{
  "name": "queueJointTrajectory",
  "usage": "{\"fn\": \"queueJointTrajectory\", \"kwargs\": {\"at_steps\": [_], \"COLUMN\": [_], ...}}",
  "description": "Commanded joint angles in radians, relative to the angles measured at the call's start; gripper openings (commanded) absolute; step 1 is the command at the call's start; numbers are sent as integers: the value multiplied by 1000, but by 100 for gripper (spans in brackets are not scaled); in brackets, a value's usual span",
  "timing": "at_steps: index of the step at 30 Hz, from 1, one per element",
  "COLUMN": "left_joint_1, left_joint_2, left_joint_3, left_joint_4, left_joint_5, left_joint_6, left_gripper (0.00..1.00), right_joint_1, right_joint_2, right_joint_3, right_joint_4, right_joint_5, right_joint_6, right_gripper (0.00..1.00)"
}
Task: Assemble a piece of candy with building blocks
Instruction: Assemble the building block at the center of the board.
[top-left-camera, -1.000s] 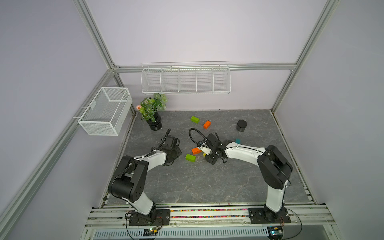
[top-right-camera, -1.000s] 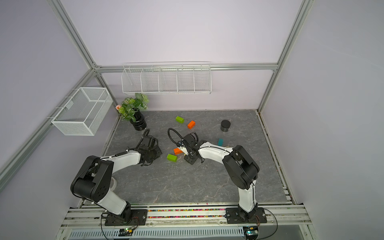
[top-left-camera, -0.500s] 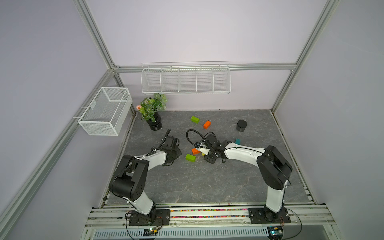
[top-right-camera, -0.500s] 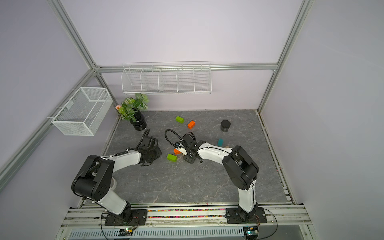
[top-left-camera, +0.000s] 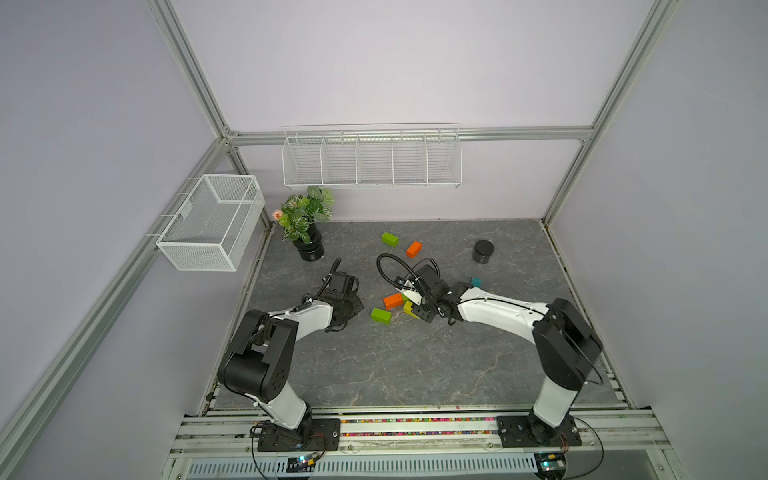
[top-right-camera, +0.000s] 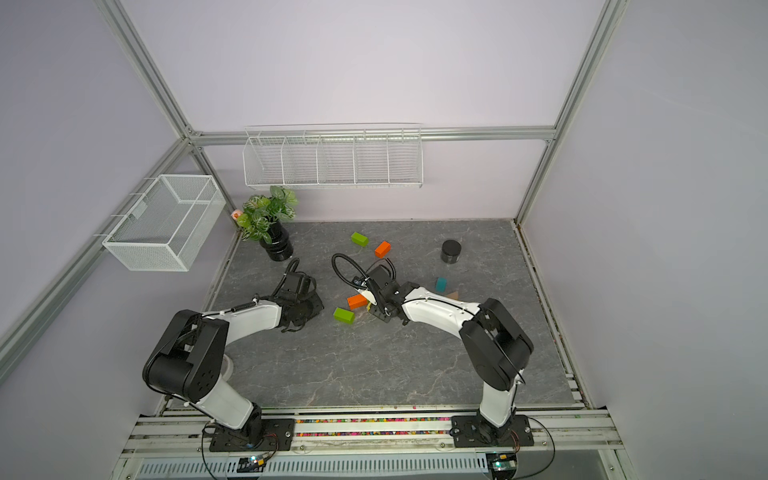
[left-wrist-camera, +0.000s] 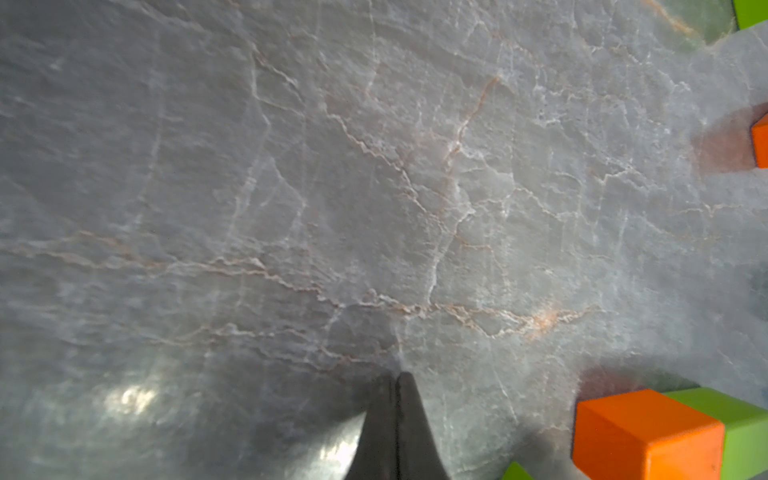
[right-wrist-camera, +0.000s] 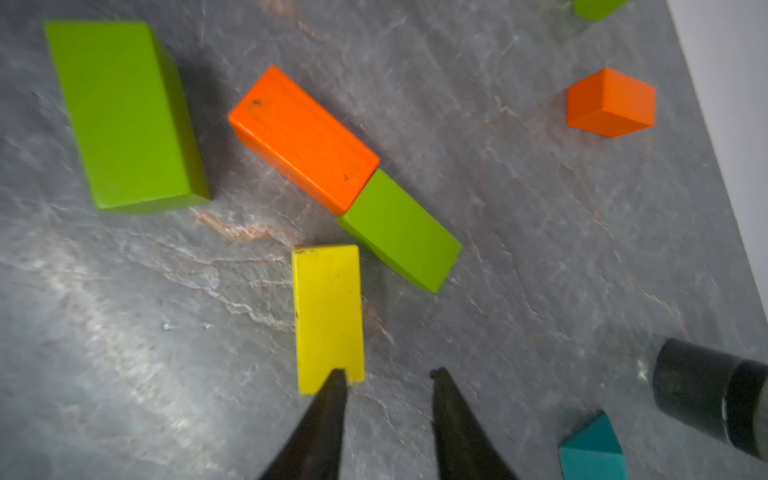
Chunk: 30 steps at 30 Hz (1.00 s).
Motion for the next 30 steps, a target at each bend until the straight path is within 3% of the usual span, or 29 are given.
{"fn": "queueJointTrajectory", "kwargs": {"at_steps": [1,3,8,10,17,30], "left_joint_1": [9,10,10,11,16,20], "left_joint_2": [14,21,36,33,33,39], "left_joint_3": [15,16,17,18,19,24], "left_joint_4": [-2,4,9,9,2,-5], "left_joint_5": [-4,3,10,11,12,12], "left_joint_6": [0,-1,-1,1,4,6], "left_gripper": [0,0,0,0,0,0], "right_joint_1": [5,6,7,7,5,-21], "right_joint_2": [-96,-104,-66,-28,87,173], "right_joint_3": [12,15,3,1,-12,14], "right_joint_4": [-28,-54,-64,-69,-66,-97], "right_joint_5": [-120,-211,-479,-527,-547,-396], "right_joint_6": [95,146,265,293,326,321], "right_gripper": [16,7,7,7,7,7]}}
